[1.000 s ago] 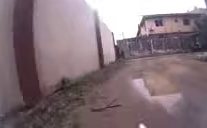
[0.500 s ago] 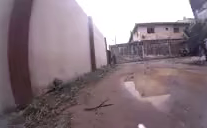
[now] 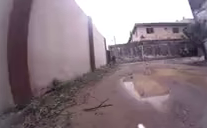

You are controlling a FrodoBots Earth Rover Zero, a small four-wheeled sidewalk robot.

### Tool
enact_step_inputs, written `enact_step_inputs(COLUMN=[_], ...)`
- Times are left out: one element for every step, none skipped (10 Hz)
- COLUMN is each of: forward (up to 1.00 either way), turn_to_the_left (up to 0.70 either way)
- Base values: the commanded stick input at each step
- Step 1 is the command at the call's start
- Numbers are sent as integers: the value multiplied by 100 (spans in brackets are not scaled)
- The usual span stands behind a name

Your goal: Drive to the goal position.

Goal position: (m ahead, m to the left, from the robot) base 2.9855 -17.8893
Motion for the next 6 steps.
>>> enact_step_inputs(forward=[100, 100, 100, 100, 100, 100], turn_to_the_left=[0, 0, 0, 0, 0, -9])
